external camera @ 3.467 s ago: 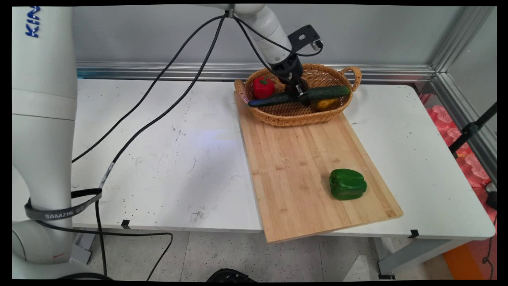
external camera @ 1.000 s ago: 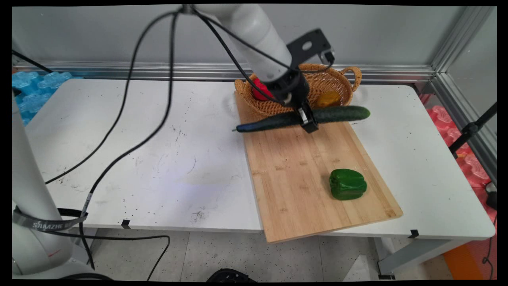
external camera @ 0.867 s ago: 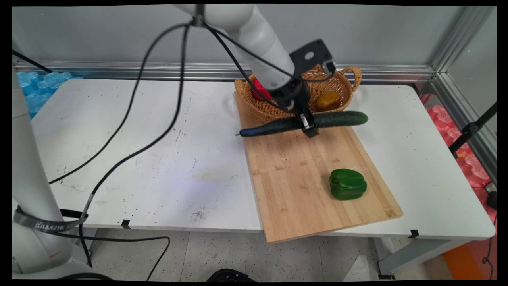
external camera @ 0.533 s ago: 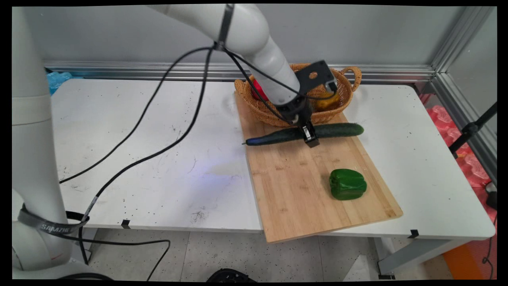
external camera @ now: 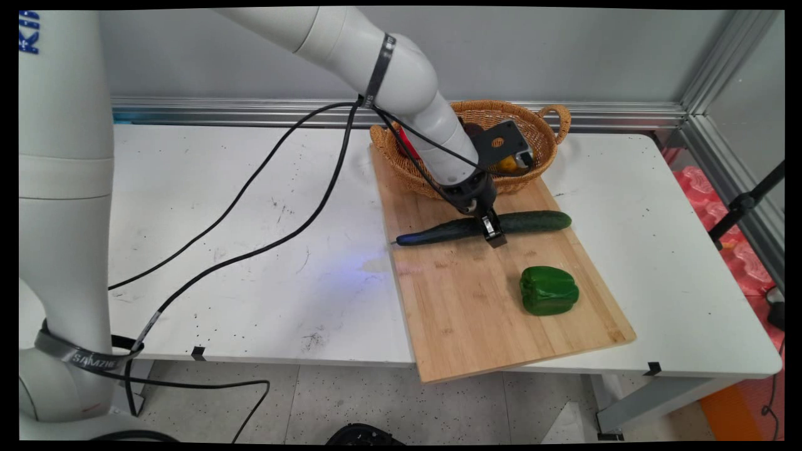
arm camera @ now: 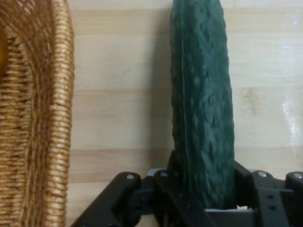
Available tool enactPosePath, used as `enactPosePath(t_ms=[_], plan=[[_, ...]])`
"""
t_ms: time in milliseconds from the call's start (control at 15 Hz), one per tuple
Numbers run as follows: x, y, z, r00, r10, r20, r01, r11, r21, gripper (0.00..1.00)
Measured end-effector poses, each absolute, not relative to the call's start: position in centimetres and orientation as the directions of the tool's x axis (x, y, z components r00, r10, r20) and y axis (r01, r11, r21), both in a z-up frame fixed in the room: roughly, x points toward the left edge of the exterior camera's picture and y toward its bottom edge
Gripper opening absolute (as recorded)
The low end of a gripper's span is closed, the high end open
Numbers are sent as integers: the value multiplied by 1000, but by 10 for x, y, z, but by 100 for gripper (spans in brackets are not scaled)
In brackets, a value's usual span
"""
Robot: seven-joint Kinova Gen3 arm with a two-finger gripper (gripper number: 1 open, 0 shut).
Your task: Place the picked object on the cutting board
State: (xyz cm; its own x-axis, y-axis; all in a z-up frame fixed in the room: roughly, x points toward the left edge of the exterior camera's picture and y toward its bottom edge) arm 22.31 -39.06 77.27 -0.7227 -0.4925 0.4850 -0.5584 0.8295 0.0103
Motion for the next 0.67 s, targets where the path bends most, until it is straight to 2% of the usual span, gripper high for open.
enactPosePath(t_ms=[200,267,667], plan=[[226,-388,770,-701,-518,490,-580,814,30,0],[228,-385,771,-694,-525,492,-586,809,37,100],[236,-374,782,-679,-526,512,-584,809,56,100]])
